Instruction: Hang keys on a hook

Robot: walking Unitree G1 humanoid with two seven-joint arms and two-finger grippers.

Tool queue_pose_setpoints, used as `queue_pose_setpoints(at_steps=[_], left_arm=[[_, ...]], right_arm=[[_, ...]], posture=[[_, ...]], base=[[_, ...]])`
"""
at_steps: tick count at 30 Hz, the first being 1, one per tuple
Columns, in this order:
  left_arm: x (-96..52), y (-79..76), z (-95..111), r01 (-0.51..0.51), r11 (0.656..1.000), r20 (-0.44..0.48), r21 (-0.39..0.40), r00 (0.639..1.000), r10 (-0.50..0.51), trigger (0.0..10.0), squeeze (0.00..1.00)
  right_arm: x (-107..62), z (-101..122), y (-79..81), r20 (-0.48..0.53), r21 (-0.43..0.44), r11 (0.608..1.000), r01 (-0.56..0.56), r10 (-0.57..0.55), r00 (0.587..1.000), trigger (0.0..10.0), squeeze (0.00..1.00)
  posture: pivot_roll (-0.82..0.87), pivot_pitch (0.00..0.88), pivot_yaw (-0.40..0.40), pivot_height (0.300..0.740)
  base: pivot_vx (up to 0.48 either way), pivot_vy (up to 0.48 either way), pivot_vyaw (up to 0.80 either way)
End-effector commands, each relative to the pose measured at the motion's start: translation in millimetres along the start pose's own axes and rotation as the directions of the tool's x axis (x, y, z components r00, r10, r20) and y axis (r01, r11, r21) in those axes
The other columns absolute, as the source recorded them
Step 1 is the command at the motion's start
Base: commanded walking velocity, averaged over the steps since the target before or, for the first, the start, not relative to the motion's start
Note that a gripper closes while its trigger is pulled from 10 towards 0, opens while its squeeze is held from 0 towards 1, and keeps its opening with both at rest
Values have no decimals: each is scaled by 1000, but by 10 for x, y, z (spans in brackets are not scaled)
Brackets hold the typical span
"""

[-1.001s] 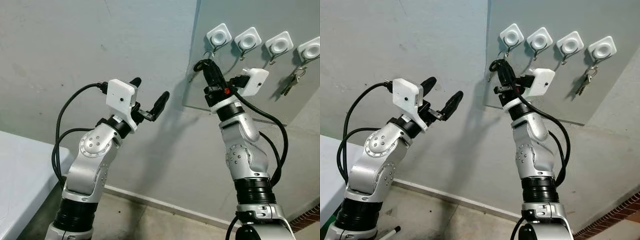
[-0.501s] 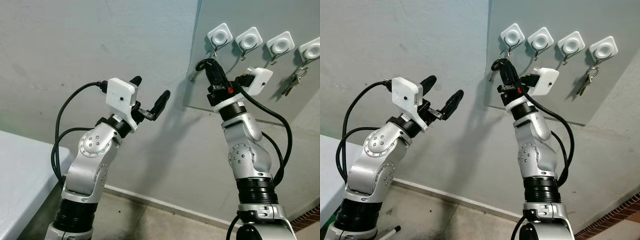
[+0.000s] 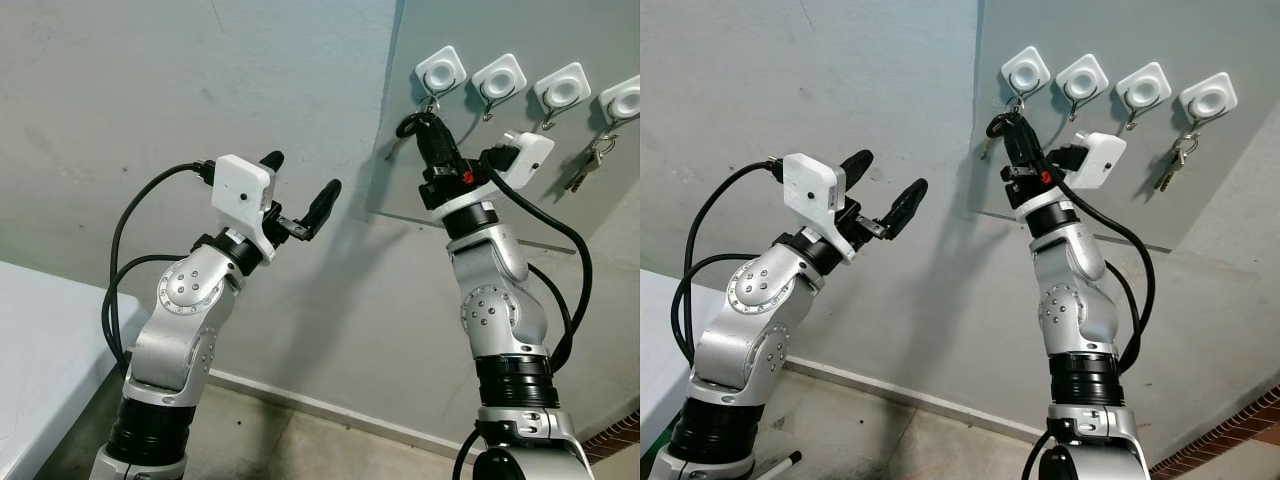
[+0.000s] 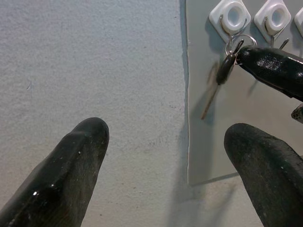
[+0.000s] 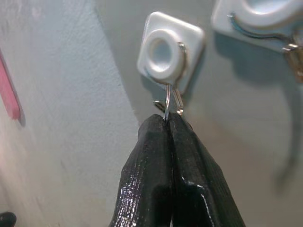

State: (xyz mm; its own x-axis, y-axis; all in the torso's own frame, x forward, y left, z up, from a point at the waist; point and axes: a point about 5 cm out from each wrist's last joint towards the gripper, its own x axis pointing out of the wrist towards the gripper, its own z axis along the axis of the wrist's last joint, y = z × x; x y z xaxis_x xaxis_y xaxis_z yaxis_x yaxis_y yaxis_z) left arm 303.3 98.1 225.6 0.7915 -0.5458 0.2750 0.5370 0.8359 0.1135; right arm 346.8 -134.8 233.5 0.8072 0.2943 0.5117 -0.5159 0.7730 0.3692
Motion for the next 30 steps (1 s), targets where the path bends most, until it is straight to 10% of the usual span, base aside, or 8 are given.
queue_pose_setpoints(at_steps=[1,9,10,11,15,19,30], left_arm=[[13,-18,46,9,1000,10,4,1000,-9,10000,0],[12,-3,52,1,1000,11,0,1000,-1,10000,0],[12,0,53,-1,1000,12,-1,1000,1,10000,0],[10,3,54,-4,1000,12,-1,1000,4,10000,0],[8,12,58,-18,1000,16,6,1000,18,10000,0],[1,47,40,-61,998,17,23,998,60,10000,0],[-137,122,-215,-199,980,-9,-15,980,199,10000,0]], right_arm=[[39,56,8,22,89,996,5,-7,1000,10000,0],[-53,-101,-50,-43,256,966,40,-30,999,10000,0],[-83,-144,-37,-59,261,965,31,-16,998,10000,306],[-103,-173,-24,-66,270,962,27,-9,998,10000,1000],[-153,-221,21,-68,287,958,9,11,998,10000,1000],[-207,-197,7,-15,-108,993,56,-58,998,10000,1000],[-527,-395,-4,-58,-380,922,82,-112,992,10000,1000]], posture=[[-13,0,-4,740],[-11,0,-7,740],[-11,0,-7,740],[-11,0,-7,740],[-9,0,-8,740],[-11,0,-9,740],[-15,0,-8,740]], base=[[0,0,0],[0,0,0],[0,0,0],[0,0,0],[0,0,0],[0,0,0],[0,0,0]])
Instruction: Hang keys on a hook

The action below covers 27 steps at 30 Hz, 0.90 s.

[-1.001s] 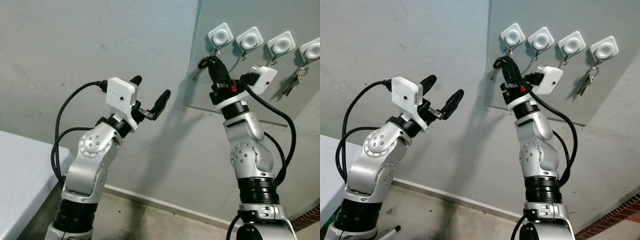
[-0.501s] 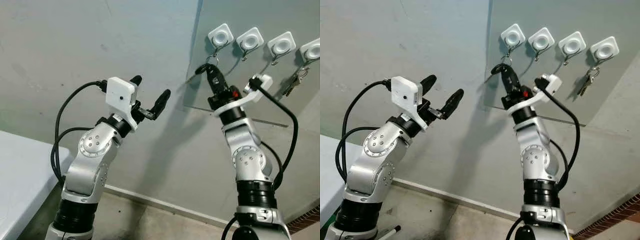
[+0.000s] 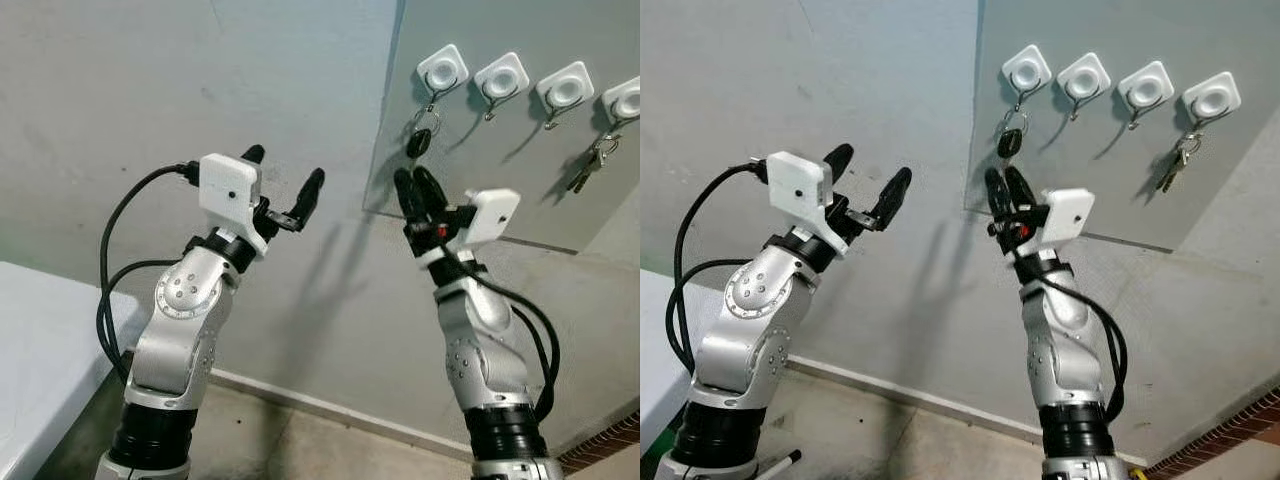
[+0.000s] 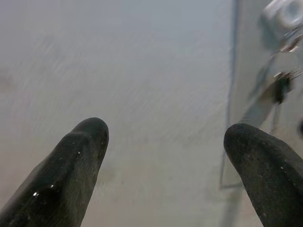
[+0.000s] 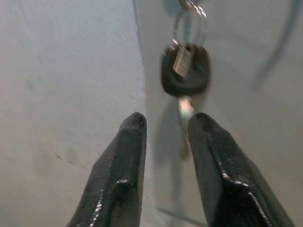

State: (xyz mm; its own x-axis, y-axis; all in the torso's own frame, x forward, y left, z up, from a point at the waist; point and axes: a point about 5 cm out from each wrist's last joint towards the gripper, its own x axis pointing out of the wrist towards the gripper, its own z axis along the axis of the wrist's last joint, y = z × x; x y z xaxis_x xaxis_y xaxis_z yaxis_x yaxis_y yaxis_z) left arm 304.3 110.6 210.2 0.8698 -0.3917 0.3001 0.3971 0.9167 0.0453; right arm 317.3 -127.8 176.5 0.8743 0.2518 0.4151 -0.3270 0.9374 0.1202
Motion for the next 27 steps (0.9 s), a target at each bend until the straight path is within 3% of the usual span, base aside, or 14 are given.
queue_pose_setpoints(at_steps=[1,2,3,6,10,16,17,20,21,22,23,25,26,27], left_arm=[[-29,37,-71,-26,1000,-19,5,999,26,10000,0],[-40,40,-90,-29,1000,-21,5,999,29,10000,0],[-122,64,-244,-62,998,-56,-2,997,62,10000,0],[-209,118,-389,-109,994,-89,9,990,110,10000,0],[-377,260,-748,-201,977,-214,74,953,213,10000,0],[-691,372,-1267,-242,960,-377,143,883,279,10000,0],[-788,404,-1398,-267,954,-422,139,855,301,10000,0],[-870,407,-1520,-245,950,-459,192,834,307,10000,0],[-982,380,-1683,-226,961,-528,158,803,276,10000,0],[-982,380,-1683,-226,961,-528,158,803,276,10000,0],[-1085,353,-1812,-234,965,-590,119,765,259,10000,0],[-1160,323,-1905,-258,962,-637,84,729,251,10000,0],[-1250,274,-1998,-247,965,-693,92,680,240,10000,0],[-1280,252,-2028,-235,967,-708,100,666,236,10000,0]], right_arm=[[-18,0,-2,8,-42,999,13,-12,1000,10000,1000],[-29,-11,-6,6,-50,999,17,-17,1000,10000,1000],[-128,-60,-60,-1,-91,994,64,-64,998,10000,0],[-224,-115,-112,-26,-84,991,100,-103,994,10000,0],[-411,-278,-218,-91,-117,979,167,-178,980,10000,0],[-849,-761,-392,-306,-190,957,221,-271,913,10000,0],[-978,-891,-417,-370,-197,955,221,-281,885,10000,0],[-1137,-1042,-442,-455,-205,955,212,-285,844,10000,0],[-1300,-1184,-457,-535,-199,957,211,-287,795,10000,0],[-1300,-1184,-457,-535,-199,957,211,-287,795,10000,0],[-1445,-1293,-461,-601,-200,958,206,-286,746,10000,0],[-1572,-1379,-458,-658,-210,959,191,-283,698,10000,0],[-1716,-1457,-451,-716,-220,960,173,-280,639,10000,0],[-1770,-1485,-447,-737,-223,961,167,-278,616,10000,0]], posture=[[-15,0,-8,740],[-15,0,-8,740],[-18,0,-8,740],[-22,0,-5,740],[-28,0,-5,740],[-36,0,-1,740],[-39,0,2,740],[-36,0,3,740],[-36,0,2,740],[-36,0,2,740],[-38,0,1,740],[-39,0,4,740],[-39,0,4,740],[-43,0,7,740]], base=[[0,0,0],[0,0,0],[0,0,0],[0,0,0],[0,0,0],[0,0,0],[0,0,0],[0,0,0],[0,0,0],[0,0,0],[0,0,0],[0,0,0],[0,0,0],[0,0,0]])
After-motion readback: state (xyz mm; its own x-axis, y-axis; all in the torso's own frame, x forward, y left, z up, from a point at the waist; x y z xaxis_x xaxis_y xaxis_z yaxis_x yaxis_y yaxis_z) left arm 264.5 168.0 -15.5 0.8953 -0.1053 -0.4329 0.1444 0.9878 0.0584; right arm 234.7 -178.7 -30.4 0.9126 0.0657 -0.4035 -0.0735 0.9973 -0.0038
